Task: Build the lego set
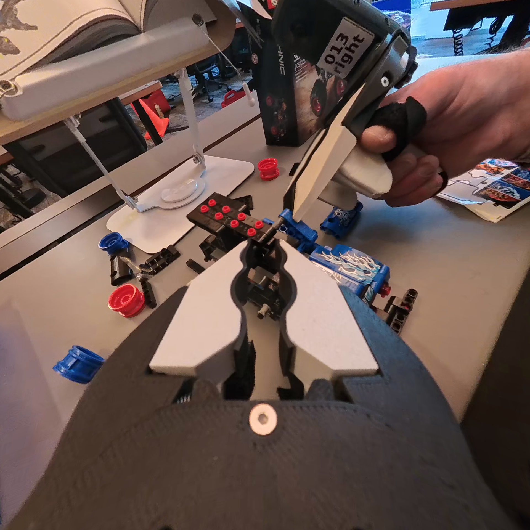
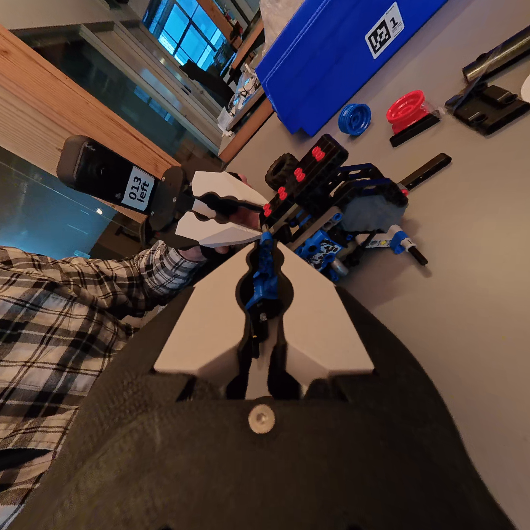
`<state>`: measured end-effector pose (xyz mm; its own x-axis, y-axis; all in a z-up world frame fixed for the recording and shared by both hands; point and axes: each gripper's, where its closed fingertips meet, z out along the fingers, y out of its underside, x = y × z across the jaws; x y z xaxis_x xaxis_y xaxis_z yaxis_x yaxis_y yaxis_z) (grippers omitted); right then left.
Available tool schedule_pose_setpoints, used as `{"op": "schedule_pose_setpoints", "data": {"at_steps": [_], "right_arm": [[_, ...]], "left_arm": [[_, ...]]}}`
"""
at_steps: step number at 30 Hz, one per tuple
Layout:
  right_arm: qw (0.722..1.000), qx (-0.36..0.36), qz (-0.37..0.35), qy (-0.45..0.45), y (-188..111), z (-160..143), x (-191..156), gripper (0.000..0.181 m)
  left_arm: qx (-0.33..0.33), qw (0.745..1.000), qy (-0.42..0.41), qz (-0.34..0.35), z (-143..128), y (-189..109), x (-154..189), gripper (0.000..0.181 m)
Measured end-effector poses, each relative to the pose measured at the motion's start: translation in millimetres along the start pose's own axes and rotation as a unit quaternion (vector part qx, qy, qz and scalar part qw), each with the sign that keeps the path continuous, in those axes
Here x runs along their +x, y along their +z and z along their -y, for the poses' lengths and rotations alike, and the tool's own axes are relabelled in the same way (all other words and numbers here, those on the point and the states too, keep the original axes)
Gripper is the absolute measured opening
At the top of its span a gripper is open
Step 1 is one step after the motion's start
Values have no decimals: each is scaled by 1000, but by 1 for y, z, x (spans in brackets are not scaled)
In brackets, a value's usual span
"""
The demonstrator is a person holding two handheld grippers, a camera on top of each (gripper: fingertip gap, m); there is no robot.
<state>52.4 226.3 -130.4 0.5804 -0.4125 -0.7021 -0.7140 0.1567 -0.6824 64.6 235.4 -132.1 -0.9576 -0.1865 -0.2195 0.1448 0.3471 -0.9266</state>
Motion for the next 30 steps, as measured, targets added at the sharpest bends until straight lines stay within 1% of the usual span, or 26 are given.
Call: {"op": "schedule_pose_setpoints", "data": {"at_steps": [8, 12, 17, 19, 23, 24, 30], "right_arm": [[1000, -5, 1, 10, 4, 1, -2, 5], [1000, -11, 8, 21, 3, 0, -3, 5], [999, -31, -25, -22, 4, 1, -2, 5], [999, -24, -19, -23, 4, 2, -2, 6], [1000, -5, 26, 12, 1, 3, -7, 10], [999, -1, 30, 24, 2, 4, -6, 7], [998, 4, 22, 60, 2, 0, -2, 6]], "left_arm": [[-1, 1000, -1, 12, 0, 0, -3, 9], [-6, 1000, 17, 21, 1, 0, -2, 8], [-5, 1000, 16, 23, 1, 1, -3, 8], [-5, 999, 23, 23, 1, 1, -4, 8], [-3, 1000, 27, 14, 3, 2, -2, 9], [-2, 1000, 23, 9, 3, 3, -1, 8], [-3, 1000, 23, 3, 3, 5, 3, 8]]}}
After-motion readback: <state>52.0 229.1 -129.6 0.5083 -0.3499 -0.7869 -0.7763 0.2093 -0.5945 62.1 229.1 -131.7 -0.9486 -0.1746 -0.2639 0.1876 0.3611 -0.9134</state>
